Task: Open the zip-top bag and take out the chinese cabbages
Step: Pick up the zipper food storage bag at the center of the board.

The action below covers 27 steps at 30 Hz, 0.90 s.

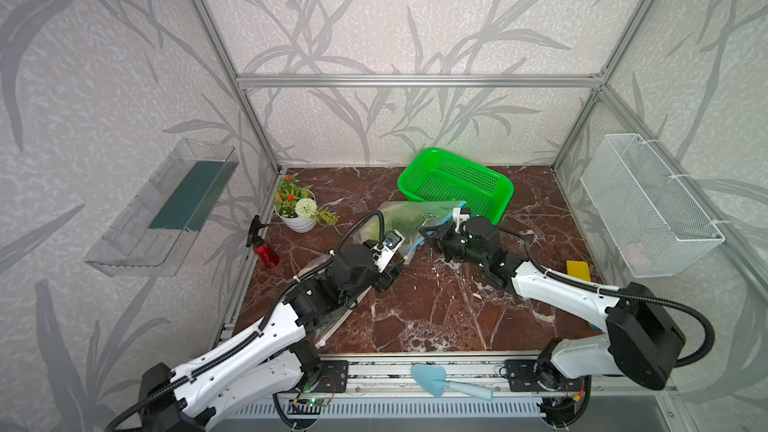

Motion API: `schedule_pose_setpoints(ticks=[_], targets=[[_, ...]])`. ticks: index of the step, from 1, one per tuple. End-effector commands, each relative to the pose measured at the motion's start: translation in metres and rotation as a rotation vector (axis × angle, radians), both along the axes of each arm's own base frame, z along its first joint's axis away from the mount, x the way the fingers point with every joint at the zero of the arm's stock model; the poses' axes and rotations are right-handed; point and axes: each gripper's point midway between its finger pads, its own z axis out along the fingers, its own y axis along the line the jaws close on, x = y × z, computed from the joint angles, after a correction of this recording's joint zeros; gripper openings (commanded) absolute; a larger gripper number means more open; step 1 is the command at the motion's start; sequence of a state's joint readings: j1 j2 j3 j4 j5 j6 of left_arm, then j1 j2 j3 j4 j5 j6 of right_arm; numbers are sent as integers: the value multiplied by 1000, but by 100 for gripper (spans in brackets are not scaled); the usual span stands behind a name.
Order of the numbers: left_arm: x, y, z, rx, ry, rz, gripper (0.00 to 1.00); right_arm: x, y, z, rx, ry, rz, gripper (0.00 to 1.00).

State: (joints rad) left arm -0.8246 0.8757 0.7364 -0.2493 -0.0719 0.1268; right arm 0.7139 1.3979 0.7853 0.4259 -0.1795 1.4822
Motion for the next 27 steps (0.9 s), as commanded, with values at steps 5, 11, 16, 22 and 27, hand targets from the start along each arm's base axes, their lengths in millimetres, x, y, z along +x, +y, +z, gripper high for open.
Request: schedule_pose_setpoints(ticks=[5,11,16,22,27], targets=[[-21,-8,10,-31,55,-108,47,14,9,20,119,15,-38,0],[-12,-6,-5,-85,19,-50,47,15,10,25,149,9,-42,0],[-6,-5,-5,-149,21,-1,59,17,6,31,184,-3,-67,0],[4,-14,-1,-188,0,7,60,17,8,38,205,-6,-64,0],[20,-20,0,-218,-8,34,55,18,8,43,239,-13,-64,0]])
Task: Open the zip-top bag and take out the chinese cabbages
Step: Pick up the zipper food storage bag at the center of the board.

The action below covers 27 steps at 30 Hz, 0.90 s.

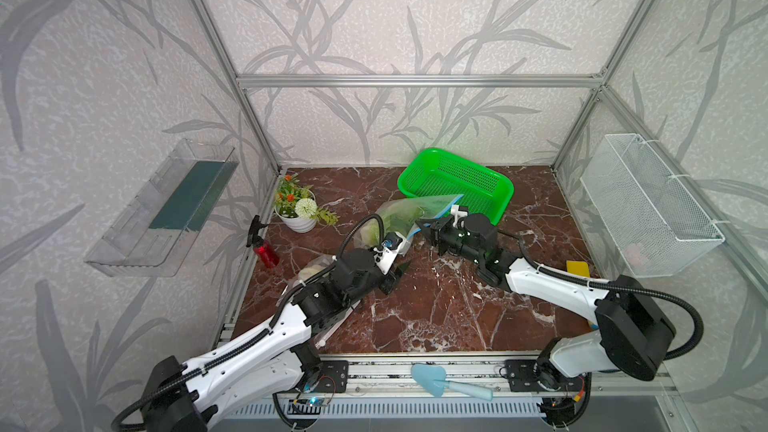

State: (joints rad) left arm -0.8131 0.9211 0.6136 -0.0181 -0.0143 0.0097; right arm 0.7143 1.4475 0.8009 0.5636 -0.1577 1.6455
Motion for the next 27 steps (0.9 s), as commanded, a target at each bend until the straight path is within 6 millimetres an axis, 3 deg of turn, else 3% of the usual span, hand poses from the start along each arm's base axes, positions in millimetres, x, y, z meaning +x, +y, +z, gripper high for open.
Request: schedule_pose_setpoints(ticks=[1,10,17,20,24,27], targets=[[15,-3,21,-86,-47,34,55,4,1,26,78,-59,-15,0],[32,-3,31,-125,-83,77,44,1,6,30,92,-63,18,0],[39,-4,34,-127,-88,81,18,0,5,26,76,-58,16,0],[41,-1,37,-116,-94,85,0,-1,-4,22,32,-56,-11,1],[45,4,35,-87,-82,93,0,-4,-17,28,-61,-88,-47,11],[48,6,39,-74,-91,95,0,-7,-28,22,-169,-69,-52,38]])
